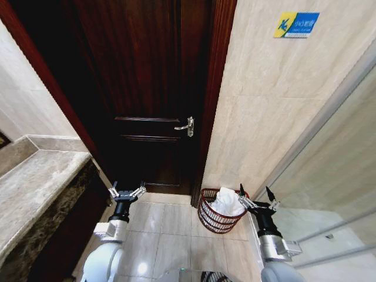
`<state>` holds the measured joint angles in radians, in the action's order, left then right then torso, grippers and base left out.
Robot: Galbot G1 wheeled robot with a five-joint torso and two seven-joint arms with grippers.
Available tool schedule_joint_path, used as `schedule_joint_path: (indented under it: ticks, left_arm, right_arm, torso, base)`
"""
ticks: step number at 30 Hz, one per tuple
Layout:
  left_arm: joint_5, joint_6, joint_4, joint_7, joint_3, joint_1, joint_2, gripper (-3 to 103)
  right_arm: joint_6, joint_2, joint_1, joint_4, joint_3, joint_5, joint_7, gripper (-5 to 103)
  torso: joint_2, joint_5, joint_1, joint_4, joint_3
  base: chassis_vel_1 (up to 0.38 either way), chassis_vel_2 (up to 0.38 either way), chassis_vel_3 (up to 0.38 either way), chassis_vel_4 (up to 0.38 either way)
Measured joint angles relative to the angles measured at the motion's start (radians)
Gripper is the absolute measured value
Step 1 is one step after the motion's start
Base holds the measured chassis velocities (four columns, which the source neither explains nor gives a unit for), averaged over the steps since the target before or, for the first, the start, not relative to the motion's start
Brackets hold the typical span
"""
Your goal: Discard the used towel into the hamper.
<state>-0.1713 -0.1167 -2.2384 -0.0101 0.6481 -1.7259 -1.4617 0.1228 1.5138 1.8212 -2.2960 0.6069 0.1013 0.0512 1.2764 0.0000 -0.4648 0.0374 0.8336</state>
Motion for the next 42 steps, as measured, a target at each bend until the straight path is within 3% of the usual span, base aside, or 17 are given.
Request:
schedule_joint_path:
  ticks: [14,42]
  left_arm:
    - [0.0,0.0,0.0,0.0,0.0,0.0,0.0,100]
    - [0.0,0.0,0.0,0.0,0.0,0.0,0.0,100]
  right_arm:
    - [0.0,0.0,0.0,0.001,0.0,0.0,0.0,100]
    - [0.0,0.0,0.0,0.001,0.0,0.0,0.0,100]
  torso:
    - [-0.002,-0.0001,0.001,0.0001,-0.001]
    - [-0.004,-0.0001,0.002,0.0003,-0.002]
  base:
    - [0.026,-0.031,-0.037,0.034]
    - [0.139,-0.141,-0.138,0.137]
